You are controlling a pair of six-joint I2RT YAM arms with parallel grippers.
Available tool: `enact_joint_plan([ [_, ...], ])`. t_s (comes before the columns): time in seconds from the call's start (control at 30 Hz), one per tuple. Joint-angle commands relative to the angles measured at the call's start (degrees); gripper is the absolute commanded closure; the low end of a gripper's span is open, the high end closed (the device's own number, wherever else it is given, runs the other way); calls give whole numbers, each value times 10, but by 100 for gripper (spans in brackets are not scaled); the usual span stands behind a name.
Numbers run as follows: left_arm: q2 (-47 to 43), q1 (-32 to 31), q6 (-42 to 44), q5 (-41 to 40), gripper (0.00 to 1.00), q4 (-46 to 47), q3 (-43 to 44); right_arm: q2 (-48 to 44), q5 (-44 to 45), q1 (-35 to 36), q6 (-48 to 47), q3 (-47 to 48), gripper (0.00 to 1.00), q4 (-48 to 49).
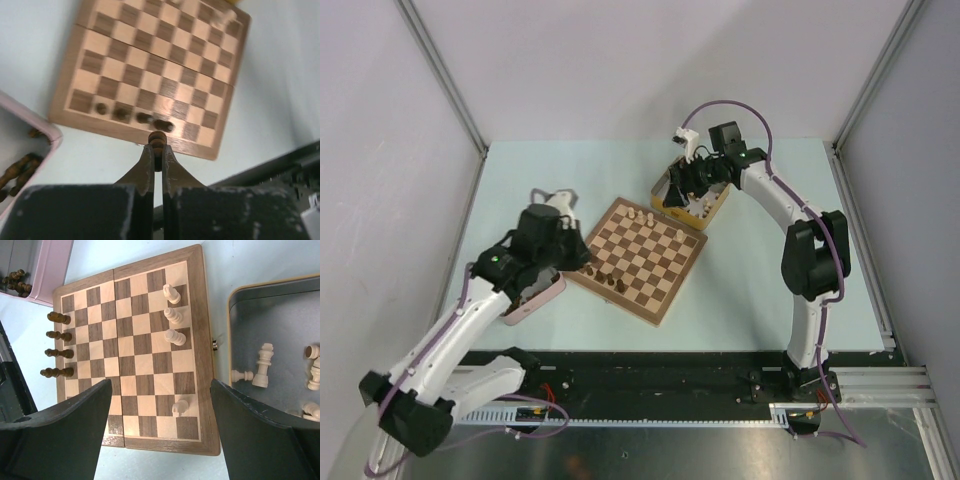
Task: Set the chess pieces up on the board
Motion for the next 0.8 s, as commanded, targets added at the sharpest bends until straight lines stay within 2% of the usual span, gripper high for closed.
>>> enact_joint_plan([
  [0.0,51,-113,-13,-63,100,7,45,-36,3,4,8,-3,16,17],
  [0.03,85,-148,-14,-70,100,7,56,-36,4,4,8,-5,16,17],
  [0.23,213,-228,-9,-107,100,7,98,-50,11,-1,4,-23,15,22],
  [0.47,327,-271,22,-113,100,9,157,-60,16,-4,4,-38,15,29],
  [0.77,386,-291,38,-78,100,18,172,-64,17,-7,3,-43,15,31],
])
